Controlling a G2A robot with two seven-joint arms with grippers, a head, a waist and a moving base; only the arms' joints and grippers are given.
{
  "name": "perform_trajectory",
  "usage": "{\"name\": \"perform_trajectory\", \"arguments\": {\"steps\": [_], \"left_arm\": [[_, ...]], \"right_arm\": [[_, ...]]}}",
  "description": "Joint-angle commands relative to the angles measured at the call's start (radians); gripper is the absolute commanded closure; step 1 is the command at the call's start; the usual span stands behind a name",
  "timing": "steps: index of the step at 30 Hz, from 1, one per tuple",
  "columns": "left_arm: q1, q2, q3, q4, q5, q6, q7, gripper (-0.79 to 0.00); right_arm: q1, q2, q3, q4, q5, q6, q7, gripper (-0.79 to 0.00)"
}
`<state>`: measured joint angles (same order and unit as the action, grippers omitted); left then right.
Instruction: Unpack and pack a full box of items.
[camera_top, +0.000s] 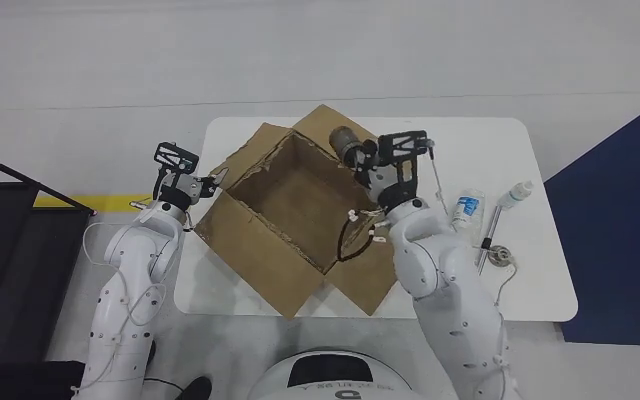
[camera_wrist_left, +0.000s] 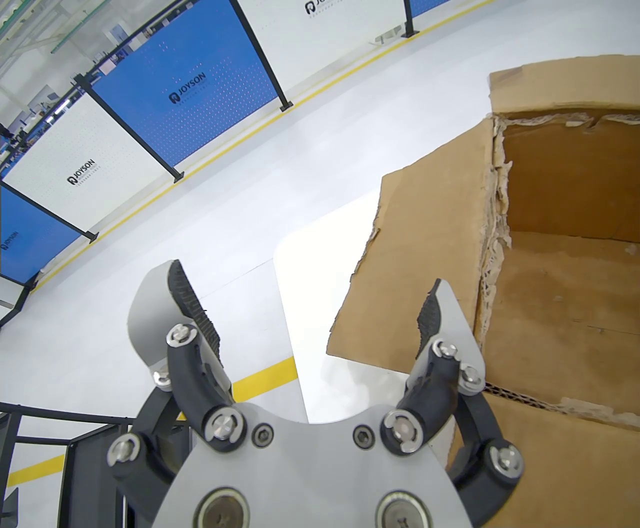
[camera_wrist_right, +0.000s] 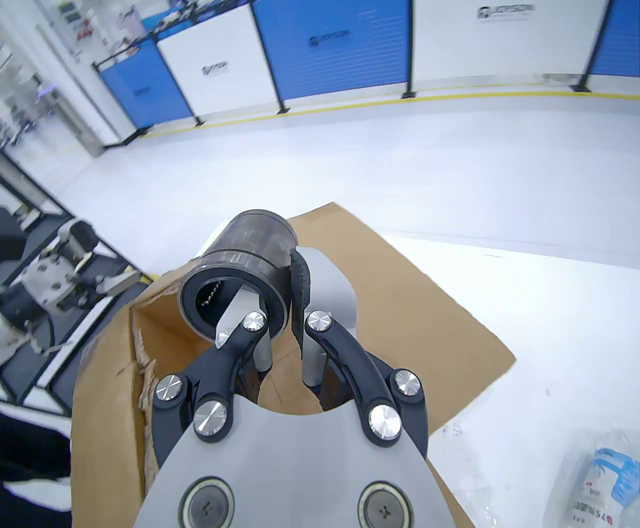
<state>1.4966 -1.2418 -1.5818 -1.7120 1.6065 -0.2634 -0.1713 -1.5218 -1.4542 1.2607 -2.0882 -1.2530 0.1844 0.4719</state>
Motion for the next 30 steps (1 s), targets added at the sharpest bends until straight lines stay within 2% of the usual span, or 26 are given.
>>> {"name": "perform_trajectory", "arguments": {"steps": [1, 6, 8, 10, 14, 18, 27, 30], "left_arm": [[0.000, 0.000, 0.000, 0.000, 0.000, 0.000, 0.000, -0.785], [0.000, 0.000, 0.000, 0.000, 0.000, 0.000, 0.000, -0.785], [0.000, 0.000, 0.000, 0.000, 0.000, 0.000, 0.000, -0.785], [0.000, 0.000, 0.000, 0.000, 0.000, 0.000, 0.000, -0.785], [0.000, 0.000, 0.000, 0.000, 0.000, 0.000, 0.000, -0.785], [0.000, 0.000, 0.000, 0.000, 0.000, 0.000, 0.000, -0.785], [0.000, 0.000, 0.000, 0.000, 0.000, 0.000, 0.000, -0.785], [0.000, 0.000, 0.000, 0.000, 0.000, 0.000, 0.000, -0.785]], "right_arm": [[-0.061, 0.008, 0.096, -0.035, 0.059, 0.020, -0.011, 0.000], [-0.250, 0.021, 0.284, -0.167, 0.046, 0.097, -0.012, 0.000], [-0.300, 0.024, 0.332, -0.187, 0.020, 0.138, 0.059, 0.000], [-0.301, 0.026, 0.363, -0.175, -0.064, 0.217, 0.155, 0.000], [-0.225, 0.029, 0.344, -0.110, -0.180, 0.269, 0.345, 0.000], [-0.149, 0.032, 0.286, -0.049, -0.313, 0.243, 0.504, 0.000], [0.012, 0.024, 0.179, 0.098, -0.529, 0.218, 0.736, 0.000], [0.067, 0.017, 0.149, 0.152, -0.531, 0.211, 0.784, 0.000]]}}
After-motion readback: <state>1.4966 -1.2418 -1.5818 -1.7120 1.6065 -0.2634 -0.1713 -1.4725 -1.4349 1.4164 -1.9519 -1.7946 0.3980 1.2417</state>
